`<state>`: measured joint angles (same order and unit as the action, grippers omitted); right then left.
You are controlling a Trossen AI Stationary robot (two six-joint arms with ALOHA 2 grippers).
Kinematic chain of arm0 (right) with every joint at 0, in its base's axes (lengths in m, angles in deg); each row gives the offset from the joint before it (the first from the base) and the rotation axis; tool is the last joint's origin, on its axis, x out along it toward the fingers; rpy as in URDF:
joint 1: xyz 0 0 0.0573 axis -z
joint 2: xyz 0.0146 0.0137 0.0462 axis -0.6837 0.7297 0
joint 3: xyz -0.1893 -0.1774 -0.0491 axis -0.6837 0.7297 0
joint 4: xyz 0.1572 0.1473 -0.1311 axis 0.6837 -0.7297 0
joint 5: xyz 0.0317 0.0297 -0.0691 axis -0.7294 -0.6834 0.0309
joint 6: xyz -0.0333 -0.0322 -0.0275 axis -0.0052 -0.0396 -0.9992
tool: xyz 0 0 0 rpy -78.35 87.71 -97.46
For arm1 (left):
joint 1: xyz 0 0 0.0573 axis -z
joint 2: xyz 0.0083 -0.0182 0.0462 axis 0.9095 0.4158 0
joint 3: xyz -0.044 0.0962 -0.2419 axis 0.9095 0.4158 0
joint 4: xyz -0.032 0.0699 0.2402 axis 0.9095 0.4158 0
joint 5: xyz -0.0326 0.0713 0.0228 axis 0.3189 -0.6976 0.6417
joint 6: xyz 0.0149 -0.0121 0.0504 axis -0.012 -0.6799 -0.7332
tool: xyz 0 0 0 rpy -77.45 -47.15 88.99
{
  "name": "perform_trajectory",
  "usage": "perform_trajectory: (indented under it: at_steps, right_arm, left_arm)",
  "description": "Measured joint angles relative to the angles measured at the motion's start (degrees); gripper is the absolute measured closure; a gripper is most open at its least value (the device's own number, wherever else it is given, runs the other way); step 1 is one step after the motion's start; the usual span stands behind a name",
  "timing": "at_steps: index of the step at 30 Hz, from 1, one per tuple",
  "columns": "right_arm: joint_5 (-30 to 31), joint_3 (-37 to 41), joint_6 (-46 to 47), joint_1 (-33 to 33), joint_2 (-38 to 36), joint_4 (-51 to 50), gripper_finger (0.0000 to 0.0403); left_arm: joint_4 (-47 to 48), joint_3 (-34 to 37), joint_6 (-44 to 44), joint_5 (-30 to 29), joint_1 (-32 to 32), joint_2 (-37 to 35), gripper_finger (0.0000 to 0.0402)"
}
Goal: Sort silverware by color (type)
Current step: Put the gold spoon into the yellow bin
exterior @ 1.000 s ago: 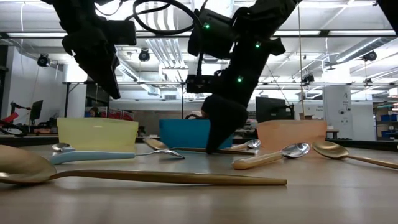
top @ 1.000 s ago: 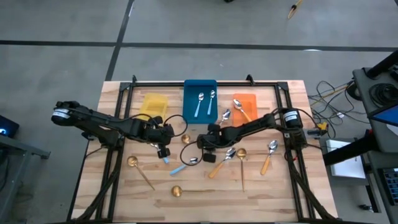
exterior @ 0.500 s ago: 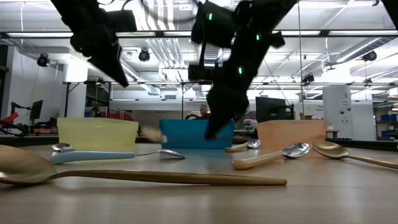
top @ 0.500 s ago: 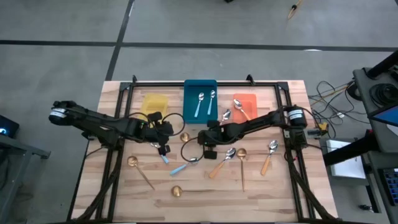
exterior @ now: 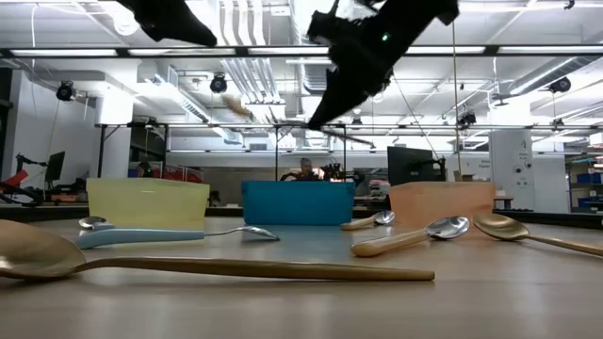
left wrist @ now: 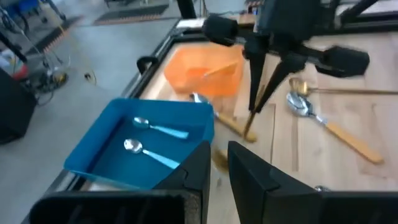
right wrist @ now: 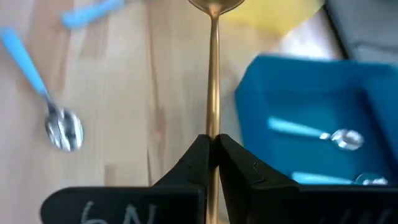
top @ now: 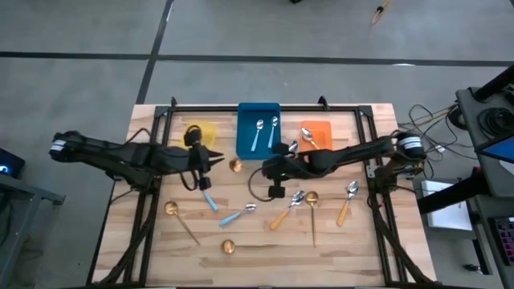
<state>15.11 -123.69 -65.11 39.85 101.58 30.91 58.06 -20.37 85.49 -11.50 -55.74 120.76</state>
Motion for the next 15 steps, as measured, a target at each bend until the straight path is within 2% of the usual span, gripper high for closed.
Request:
perform_trajectory:
  at_steps: [3,7,10,15]
  right_arm:
    - [0.7,6.0,-0.2,0.2,-4.5,11.4,0.0391]
    - [4.0,13.4,-1.8,0.3,-8.1,26.7,0.0391]
    - [6.9,16.8,-4.2,0.3,-8.9,39.5,0.0391]
    - [7.6,18.9,-9.0,0.3,-7.0,56.7,0.0391]
  left_arm:
    - [-4.7,2.1,-1.7,0.0,0.0,-1.8,0.0364]
    - [-15.6,7.4,-4.8,0.0,0.0,-3.3,0.0364]
    - [-25.6,11.7,-6.1,0.2,0.0,-3.3,0.0364]
    - [-45.0,18.3,-8.0,0.2,0.0,-1.0,0.0364]
